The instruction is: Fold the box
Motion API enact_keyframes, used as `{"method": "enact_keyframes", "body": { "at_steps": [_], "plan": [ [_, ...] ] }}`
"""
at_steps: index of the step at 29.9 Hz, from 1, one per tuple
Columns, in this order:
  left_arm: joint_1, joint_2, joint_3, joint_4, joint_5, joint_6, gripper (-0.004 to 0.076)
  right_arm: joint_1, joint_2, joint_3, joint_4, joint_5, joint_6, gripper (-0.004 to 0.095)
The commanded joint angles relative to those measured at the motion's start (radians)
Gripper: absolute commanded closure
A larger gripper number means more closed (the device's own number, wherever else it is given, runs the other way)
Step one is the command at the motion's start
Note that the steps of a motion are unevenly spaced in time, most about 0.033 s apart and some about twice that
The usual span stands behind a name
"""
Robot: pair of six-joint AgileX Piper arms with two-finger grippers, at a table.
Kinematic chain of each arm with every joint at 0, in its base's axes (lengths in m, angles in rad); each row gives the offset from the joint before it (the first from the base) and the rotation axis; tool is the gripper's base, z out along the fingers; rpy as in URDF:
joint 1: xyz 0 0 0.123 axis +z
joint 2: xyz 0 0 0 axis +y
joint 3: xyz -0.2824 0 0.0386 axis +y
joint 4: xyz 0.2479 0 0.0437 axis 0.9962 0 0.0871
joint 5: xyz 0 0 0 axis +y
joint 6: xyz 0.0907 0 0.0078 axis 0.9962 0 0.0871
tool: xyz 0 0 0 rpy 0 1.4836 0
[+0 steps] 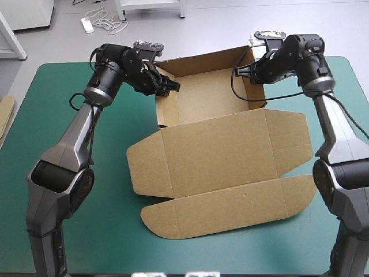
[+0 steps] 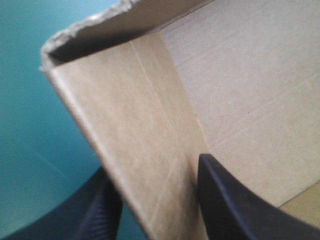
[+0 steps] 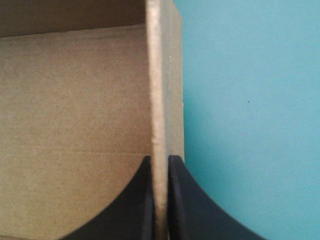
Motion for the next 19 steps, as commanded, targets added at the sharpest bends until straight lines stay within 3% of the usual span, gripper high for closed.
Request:
{"method": "enact_keyframes", "body": {
  "at_steps": [1, 4, 11, 13, 14, 19],
  "plan": [
    [-0.013, -0.057, 0.007, -0.03, 0.044, -0.004, 0.0519, 0.004, -0.042, -0.028, 0.069, -0.053, 0.03, 0.0916],
    [-0.013, -0.057, 0.019, -0.024, 0.044, 0.001, 0.0592, 0.004, -0.032, -0.028, 0.069, -0.059, 0.038, 0.0916],
    [-0.013, -0.034, 0.066, 0.028, 0.044, 0.052, 0.0612, 0.004, 0.0, -0.028, 0.109, -0.059, 0.042, 0.0916],
    [-0.013, -0.026, 0.066, 0.053, 0.043, 0.052, 0.0661, 0.004, 0.01, -0.028, 0.112, -0.059, 0.042, 0.0915],
    [-0.013, -0.026, 0.066, 0.075, 0.043, 0.052, 0.0724, 0.004, 0.013, -0.028, 0.115, -0.056, 0.042, 0.0915],
    [0.001, -0.017, 0.066, 0.1, 0.029, 0.052, 0.0733, 0.004, 0.042, -0.028, 0.115, -0.026, 0.024, 0.0915]
  ]
}}
